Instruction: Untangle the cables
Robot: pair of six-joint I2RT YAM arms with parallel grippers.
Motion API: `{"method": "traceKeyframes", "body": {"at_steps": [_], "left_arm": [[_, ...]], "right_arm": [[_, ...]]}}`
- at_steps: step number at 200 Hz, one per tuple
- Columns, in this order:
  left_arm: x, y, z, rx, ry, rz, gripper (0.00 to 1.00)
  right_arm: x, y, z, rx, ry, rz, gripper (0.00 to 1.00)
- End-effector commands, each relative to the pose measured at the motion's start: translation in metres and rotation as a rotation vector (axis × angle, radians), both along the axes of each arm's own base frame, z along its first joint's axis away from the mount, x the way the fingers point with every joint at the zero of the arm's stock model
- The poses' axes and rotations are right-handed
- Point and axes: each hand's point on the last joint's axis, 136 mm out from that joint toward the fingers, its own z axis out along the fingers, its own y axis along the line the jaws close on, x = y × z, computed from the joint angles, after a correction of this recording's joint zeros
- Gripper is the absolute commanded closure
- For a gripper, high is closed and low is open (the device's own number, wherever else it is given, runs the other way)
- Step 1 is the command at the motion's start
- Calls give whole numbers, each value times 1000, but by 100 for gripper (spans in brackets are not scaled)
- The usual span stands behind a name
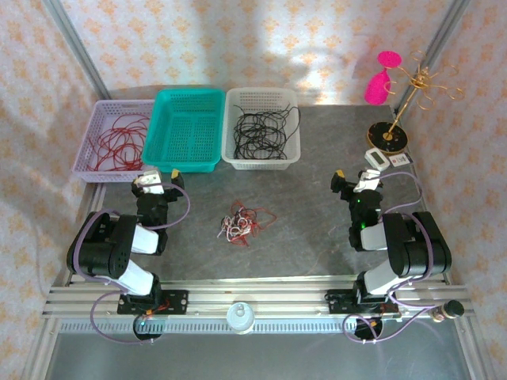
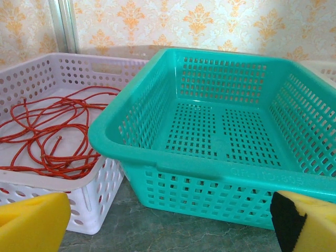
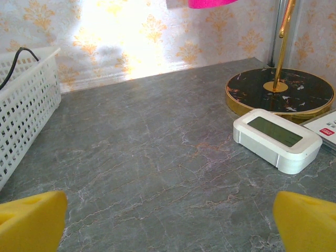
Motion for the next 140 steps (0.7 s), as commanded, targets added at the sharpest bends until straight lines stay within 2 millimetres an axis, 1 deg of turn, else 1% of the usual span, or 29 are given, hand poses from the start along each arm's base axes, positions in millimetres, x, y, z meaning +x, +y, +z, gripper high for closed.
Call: {"method": "traceKeyframes", "body": {"at_steps": [1,43,51,53,60,64,65,66,71,78,91,94,106,107,116,118,122,123,127,140], "left_arm": [[3,1,5,14,-13,9,1],[6,4,3,-11,-4,-5,1],[3,9,6,-7,-17,36,1],[0,12,6,-5,-19,58,1],[-8,13,12,7,-45,100,1],[-12,13,19,12,-71,115,1],[-14,13,17,14,-66,115,1],[-14,12,20,15,-76,117,1],[-18,13,24,20,-84,125,1],[-21,10,28,24,-83,127,1],[-24,14,33,25,-56,189,1],[-24,15,33,27,-45,200,1],[-28,18,45,27,-47,246,1],[-29,18,46,25,-49,251,1],[-35,24,55,8,-69,297,1],[-36,25,56,4,-70,300,1],[-37,27,58,0,-66,310,1],[-38,27,59,0,-64,313,1],[-38,27,61,3,-58,314,1],[-37,23,63,15,-2,287,1]], "right_arm": [[2,-3,7,5,-23,-23,0],[3,-5,6,15,-21,-19,0],[2,-5,7,12,-25,-19,0],[1,-4,7,14,-25,-18,0],[-1,-4,8,10,-33,-14,0],[-2,-2,10,7,-42,-10,0],[-2,-2,11,6,-45,-9,0],[-3,-2,12,4,-47,-9,0],[-5,-1,15,-3,-55,-10,0],[-7,0,20,-6,-61,-16,0],[-7,0,32,0,-59,-28,0],[-7,-1,30,10,-32,-34,1],[-3,-2,31,33,38,-50,0],[-3,-2,34,37,32,-52,0],[-5,-3,39,56,47,-70,0],[-6,-3,43,65,39,-76,0],[-8,-2,42,73,51,-78,0],[-9,-2,46,78,40,-78,0],[-11,-1,53,96,26,-79,0],[-14,-2,60,164,38,-101,0]]}}
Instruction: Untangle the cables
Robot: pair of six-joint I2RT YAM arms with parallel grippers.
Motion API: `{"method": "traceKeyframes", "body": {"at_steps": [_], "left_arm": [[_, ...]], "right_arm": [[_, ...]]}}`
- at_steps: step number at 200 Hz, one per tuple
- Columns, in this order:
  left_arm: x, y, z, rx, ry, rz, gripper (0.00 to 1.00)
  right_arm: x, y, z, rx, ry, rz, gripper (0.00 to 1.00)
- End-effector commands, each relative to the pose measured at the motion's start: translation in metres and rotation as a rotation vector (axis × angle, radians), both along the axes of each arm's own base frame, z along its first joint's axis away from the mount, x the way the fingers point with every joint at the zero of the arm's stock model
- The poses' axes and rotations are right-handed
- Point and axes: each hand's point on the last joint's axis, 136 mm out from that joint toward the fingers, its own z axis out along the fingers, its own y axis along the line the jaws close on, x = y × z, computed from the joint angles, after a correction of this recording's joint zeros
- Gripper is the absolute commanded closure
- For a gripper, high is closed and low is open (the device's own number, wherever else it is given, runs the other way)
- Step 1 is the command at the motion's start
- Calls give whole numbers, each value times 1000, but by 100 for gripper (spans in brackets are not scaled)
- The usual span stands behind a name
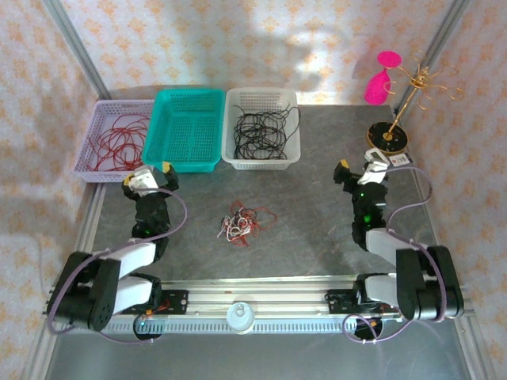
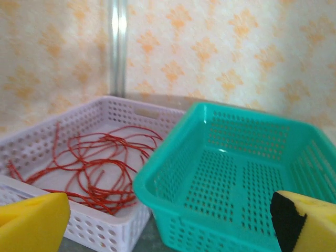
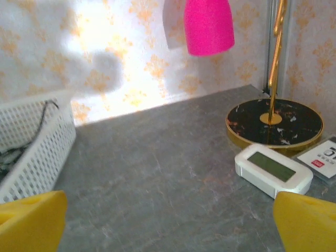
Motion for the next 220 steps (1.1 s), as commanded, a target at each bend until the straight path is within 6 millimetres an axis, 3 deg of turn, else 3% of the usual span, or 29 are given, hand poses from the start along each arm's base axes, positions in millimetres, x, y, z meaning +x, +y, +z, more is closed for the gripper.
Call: {"method": "traceKeyframes", "body": {"at_steps": [1,14,26,55,77,87,100,123,143,159,177,193,220], "left_arm": [[-5,10,-9,6,137,72,1],[-6,7,-9,-44,161,49,1],[-13,17,-9,-188,132,118,1],[-17,15,-13,-399,76,40,1],[-19,-5,-18,-471,110,-55,12],[-21,-19,-24,-504,154,-102,1],[-24,-45,-32,-545,222,-199,1],[-36,-100,-44,-576,331,-431,7],[-49,-143,-43,-589,414,-637,12],[-57,-155,-44,-584,469,-674,15],[-62,-164,-42,-548,505,-716,17],[-64,-171,-40,-528,517,-760,18],[-66,-179,-39,-526,543,-805,23]], "right_arm": [[-10,-6,-6,112,102,-65,0],[-12,-9,-7,183,137,-97,0],[-14,-9,-10,240,166,-114,0],[-18,21,-9,309,179,52,0],[-18,45,-11,328,282,153,0],[-20,57,-12,315,331,185,0],[-25,73,-15,308,383,228,5],[-41,125,-14,348,474,415,21],[-65,182,-15,302,551,605,24],[-99,240,-17,237,619,852,23],[-128,284,-28,186,694,993,25],[-145,306,-42,159,746,1050,28],[-153,322,-54,184,781,1102,38]]}}
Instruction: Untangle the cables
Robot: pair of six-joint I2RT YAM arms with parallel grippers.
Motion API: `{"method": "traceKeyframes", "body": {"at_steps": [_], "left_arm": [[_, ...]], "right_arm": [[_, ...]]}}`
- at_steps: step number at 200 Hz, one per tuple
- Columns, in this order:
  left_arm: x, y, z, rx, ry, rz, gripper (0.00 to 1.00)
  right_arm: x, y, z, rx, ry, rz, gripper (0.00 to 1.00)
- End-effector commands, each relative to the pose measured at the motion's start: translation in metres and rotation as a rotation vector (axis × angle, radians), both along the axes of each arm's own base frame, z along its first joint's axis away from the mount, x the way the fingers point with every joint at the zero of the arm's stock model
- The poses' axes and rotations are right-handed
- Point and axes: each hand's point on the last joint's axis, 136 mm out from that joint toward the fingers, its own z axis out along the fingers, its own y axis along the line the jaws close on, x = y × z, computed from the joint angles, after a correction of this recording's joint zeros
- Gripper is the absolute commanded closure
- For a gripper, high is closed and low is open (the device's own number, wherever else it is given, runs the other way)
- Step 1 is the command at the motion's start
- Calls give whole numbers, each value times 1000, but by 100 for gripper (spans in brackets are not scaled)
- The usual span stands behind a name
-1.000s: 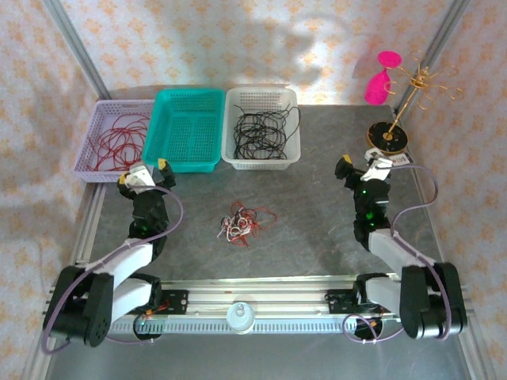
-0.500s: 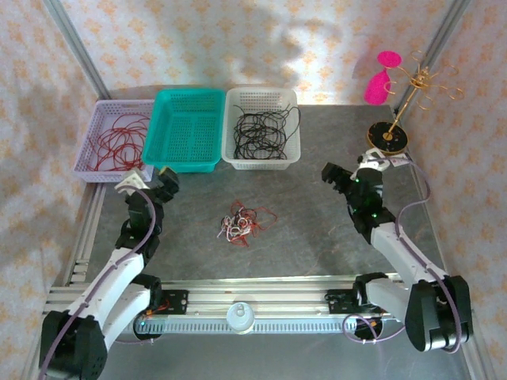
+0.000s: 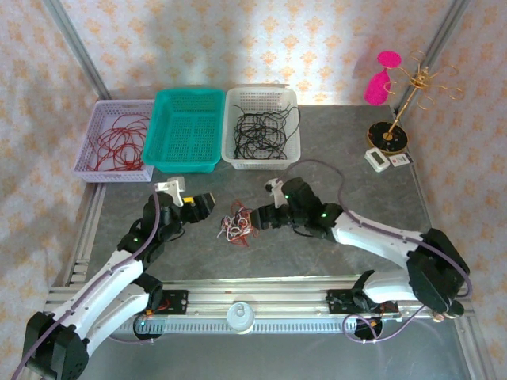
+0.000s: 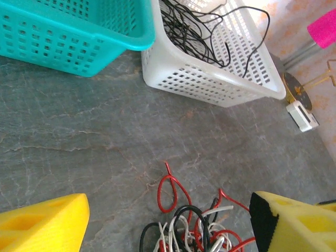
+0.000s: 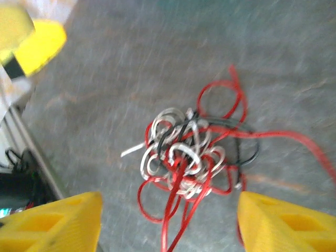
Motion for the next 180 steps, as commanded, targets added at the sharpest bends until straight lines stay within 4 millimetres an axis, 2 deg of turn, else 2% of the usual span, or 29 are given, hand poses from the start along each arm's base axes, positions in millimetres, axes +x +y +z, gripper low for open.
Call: {"method": "traceKeyframes", "body": {"at_steps": [1,19,41,63,74,96,129,151,180], "left_arm": [[-6,-14,5,2,24,-92,23],[-8,-23,9,-33,17,-135,23],[-10,-30,16,-54,-13,-175,21],[-6,-25,27,-29,-32,-152,20],[-6,-27,39,-26,-61,-169,21],[-12,-40,63,-45,-131,-260,21],[-31,-74,86,-160,-217,-478,25],[-45,-92,92,-210,-269,-604,29],[-52,-106,92,-216,-329,-693,33]], "right_arm": [[-6,11,-3,21,35,46,39],[-5,16,-6,23,29,46,45],[6,18,-14,-8,3,28,58],[16,18,-23,-78,-16,24,84],[19,14,-22,-121,-33,22,91],[22,11,2,-133,-100,33,97],[19,12,49,-109,-188,88,100],[17,12,69,-123,-206,126,100],[13,21,95,-73,-227,176,100]]}}
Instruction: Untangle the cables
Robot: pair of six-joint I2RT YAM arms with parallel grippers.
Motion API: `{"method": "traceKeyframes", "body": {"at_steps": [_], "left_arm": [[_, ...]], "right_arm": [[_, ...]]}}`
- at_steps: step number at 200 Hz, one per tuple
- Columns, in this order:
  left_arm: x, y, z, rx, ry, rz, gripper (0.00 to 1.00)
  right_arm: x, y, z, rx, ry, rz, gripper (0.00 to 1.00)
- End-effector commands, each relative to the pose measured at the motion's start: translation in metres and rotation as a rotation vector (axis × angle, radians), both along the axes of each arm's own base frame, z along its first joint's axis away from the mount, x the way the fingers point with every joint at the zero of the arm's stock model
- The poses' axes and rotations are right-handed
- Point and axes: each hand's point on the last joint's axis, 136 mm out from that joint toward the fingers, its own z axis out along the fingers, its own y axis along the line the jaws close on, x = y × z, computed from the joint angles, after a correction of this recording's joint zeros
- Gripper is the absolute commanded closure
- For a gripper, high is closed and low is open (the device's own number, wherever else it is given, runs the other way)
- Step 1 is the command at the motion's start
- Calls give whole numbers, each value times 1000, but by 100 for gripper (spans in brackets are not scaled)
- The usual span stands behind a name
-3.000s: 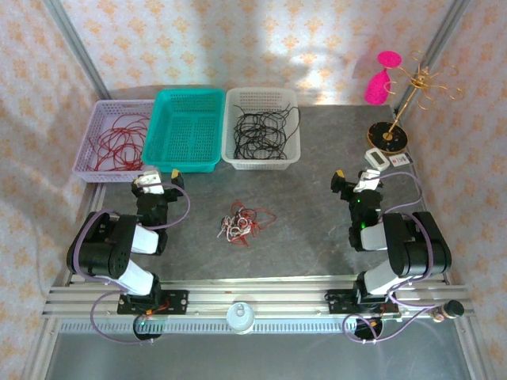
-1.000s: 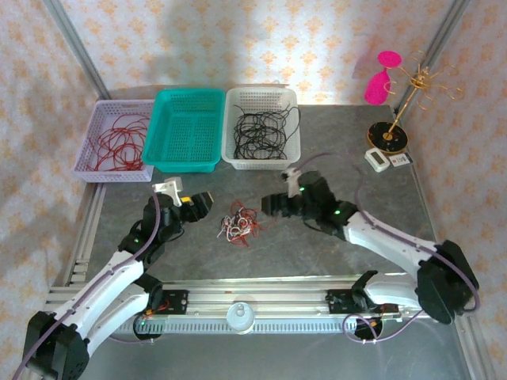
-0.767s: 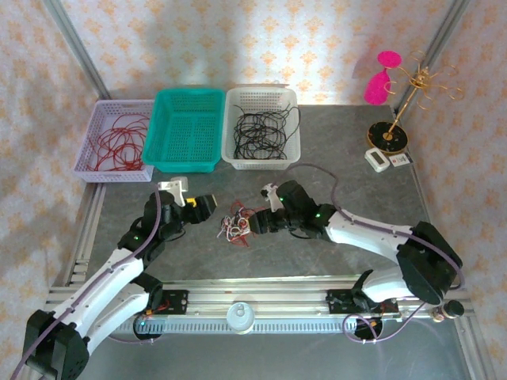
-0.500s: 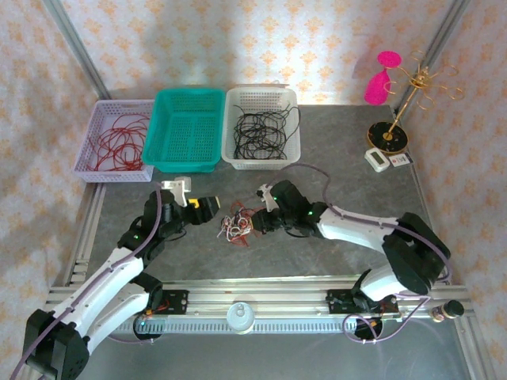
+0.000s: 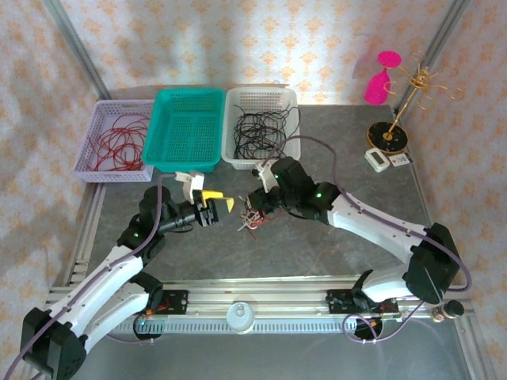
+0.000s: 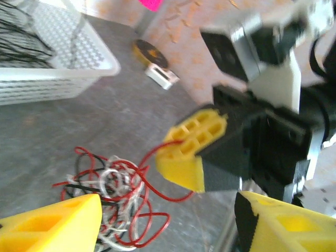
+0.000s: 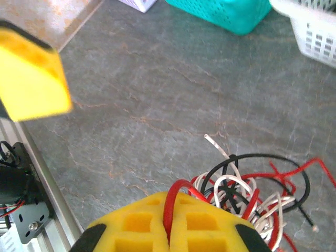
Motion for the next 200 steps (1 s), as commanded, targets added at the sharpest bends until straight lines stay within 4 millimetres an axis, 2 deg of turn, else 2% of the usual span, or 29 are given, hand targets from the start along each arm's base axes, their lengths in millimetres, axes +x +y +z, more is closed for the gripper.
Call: {"method": "traceKeyframes", "body": {"at_steps": [1,19,42,82,121,139,164,200], "left_arm": [[-15,-19,17,-55,-132,-143,33],[-13,-22,13,-64,-180,-149,34],[-3,-23,-5,-19,-196,-130,35],[5,-40,-33,31,-202,-156,36],[21,-48,-28,27,-277,-90,33],[30,-52,-34,49,-288,-52,32],[49,-49,-58,93,-237,33,39],[70,-29,-84,104,-153,213,52]], "right_arm": [[-11,1,22,6,-23,71,100],[-16,5,35,28,-31,108,100],[-13,0,41,20,-42,110,100],[-10,-3,54,53,-31,134,100],[-10,1,57,45,-22,154,100],[-11,4,65,62,-26,166,100],[-9,6,87,95,-64,170,100],[-15,11,137,168,-134,188,100]]}}
